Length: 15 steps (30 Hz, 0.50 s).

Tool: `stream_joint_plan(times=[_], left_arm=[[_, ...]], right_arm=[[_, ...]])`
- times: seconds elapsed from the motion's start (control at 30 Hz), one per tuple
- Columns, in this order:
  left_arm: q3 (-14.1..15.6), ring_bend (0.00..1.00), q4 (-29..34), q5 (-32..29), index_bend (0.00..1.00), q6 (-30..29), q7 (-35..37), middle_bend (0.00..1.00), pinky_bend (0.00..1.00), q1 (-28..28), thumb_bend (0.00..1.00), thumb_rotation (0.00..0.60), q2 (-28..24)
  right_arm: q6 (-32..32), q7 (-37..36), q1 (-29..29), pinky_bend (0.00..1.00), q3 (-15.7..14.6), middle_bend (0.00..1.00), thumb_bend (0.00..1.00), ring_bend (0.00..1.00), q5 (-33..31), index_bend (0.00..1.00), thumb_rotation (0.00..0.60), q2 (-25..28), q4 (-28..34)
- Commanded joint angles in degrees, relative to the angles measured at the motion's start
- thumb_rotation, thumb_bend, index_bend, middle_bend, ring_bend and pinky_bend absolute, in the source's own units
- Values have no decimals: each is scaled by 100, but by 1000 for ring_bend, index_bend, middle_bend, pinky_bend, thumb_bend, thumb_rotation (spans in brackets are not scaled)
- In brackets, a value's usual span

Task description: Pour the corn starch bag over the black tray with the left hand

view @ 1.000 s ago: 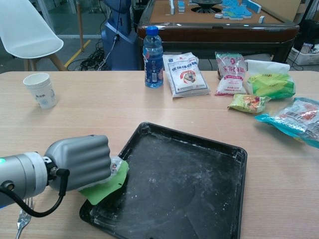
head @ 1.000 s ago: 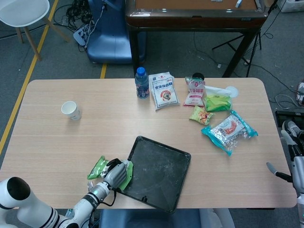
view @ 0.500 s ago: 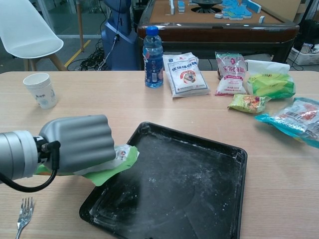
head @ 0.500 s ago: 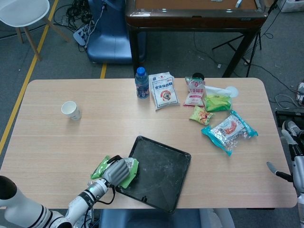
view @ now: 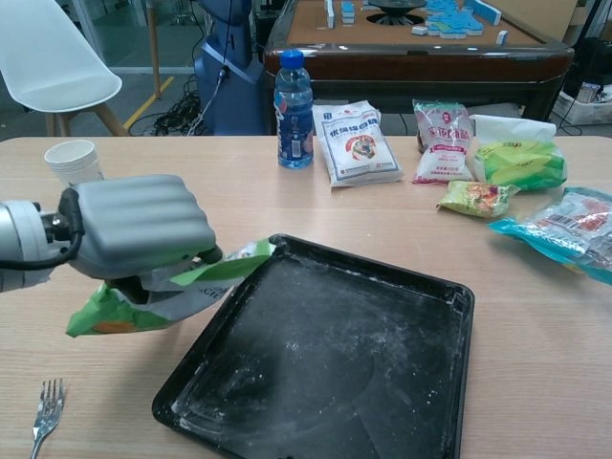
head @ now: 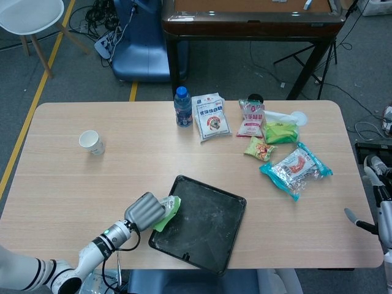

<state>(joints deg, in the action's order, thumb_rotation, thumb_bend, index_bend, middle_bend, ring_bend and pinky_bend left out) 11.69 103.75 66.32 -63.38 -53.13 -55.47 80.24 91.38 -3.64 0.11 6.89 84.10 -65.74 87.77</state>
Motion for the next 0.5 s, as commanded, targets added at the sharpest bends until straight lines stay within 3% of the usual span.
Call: stream_joint_plan(times=[0.03,0.5], left_arm=[[-236,851,-434,448,527,99,1352,880,742,370,476,600,-137],[-758,818,-2273,1626,529,-564,4919,877,742,1212,476,600,526]], right_arm=[[-17,22,11,132,3,260,179,135,-6,94,600,3,19],[-111,102,57,132,18,260,179,135,-49,95,600,9,98]])
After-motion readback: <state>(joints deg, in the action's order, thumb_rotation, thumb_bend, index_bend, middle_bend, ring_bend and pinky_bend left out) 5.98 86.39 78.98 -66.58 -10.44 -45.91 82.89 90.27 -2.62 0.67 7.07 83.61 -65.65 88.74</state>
